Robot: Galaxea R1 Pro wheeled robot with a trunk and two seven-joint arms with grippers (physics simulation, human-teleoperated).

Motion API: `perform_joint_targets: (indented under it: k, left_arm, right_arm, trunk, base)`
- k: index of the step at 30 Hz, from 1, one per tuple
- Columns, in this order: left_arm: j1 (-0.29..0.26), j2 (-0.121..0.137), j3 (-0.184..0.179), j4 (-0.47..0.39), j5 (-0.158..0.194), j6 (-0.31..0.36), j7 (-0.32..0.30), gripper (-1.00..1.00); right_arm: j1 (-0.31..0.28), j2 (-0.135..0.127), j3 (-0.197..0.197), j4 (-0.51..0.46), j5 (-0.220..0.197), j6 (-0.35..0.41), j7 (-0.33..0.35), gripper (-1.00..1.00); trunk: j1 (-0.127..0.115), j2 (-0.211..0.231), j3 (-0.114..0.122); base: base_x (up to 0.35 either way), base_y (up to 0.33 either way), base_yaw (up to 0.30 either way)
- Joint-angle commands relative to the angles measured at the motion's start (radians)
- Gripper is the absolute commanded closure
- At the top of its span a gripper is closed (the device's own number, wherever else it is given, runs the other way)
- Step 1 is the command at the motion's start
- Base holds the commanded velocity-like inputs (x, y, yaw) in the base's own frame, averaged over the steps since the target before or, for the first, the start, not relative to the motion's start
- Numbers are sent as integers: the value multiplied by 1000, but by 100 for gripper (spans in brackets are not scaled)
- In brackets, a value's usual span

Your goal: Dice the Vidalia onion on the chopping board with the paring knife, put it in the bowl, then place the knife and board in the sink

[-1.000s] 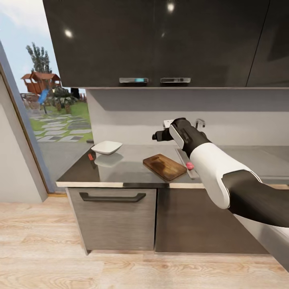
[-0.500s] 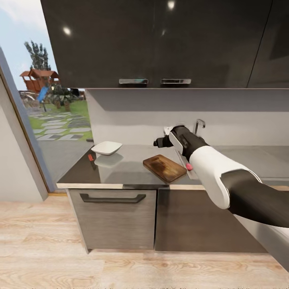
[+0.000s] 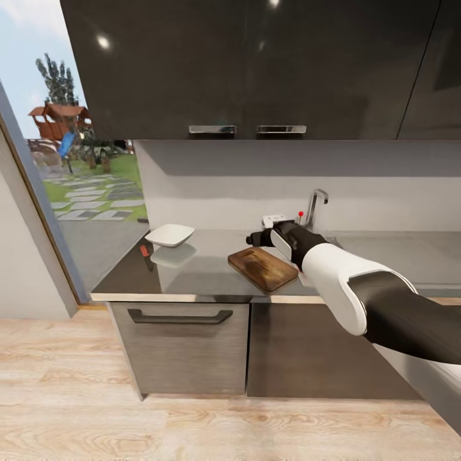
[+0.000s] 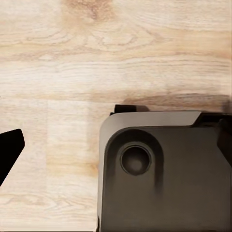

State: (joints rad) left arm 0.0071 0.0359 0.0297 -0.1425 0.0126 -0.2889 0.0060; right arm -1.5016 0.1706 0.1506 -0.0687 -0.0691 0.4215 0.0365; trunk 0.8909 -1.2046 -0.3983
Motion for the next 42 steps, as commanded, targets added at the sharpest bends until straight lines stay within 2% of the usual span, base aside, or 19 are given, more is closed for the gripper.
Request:
perform_joint_targets:
  k: [1, 3, 4, 7, 10, 15, 21, 42]
  left_arm:
    - [1, -2, 2, -2, 1, -1, 0, -100]
    - [1, -7, 2, -2, 1, -1, 0, -100]
    - [1, -11, 2, -2, 1, -1, 0, -100]
    - [1, -14, 2, -2, 1, -1, 0, -100]
    - [1, -28, 1, -2, 1, -1, 0, -100]
    - [1, -31, 1, -2, 1, -2, 0, -100]
    - [1, -32, 2, -2, 1, -1, 0, -100]
    - [1, -32, 2, -3, 1, -2, 0, -100]
  right_arm:
    - [0, -4, 8, -1, -8, 5, 4, -100]
    - [0, -14, 9, -1, -8, 4, 22, -100]
    - [0, -19, 9, -1, -8, 4, 54, -100]
    - [0, -23, 9, 0, -8, 4, 104, -100]
    - [0, -26, 8, 0, -6, 2, 147, -100]
    - [0, -44, 9, 0, -5, 2, 156, -100]
    - [0, -50, 8, 0, -5, 2, 158, -100]
    - [0, -50, 9, 1, -6, 1, 158, -100]
  trunk:
    - [-4, 7, 1]
    - [-12, 21, 4]
    - [-15, 28, 5]
    - [-27, 49, 10]
    - [-38, 70, 14]
    - [-58, 105, 22]
    - [-81, 147, 31]
    - [-161, 294, 63]
  base:
    - [0, 0, 0]
    - [0, 0, 0]
    - [0, 0, 0]
    - [0, 0, 0]
    - [0, 0, 0]
    - [0, 0, 0]
    - [0, 0, 0]
    - [0, 0, 0]
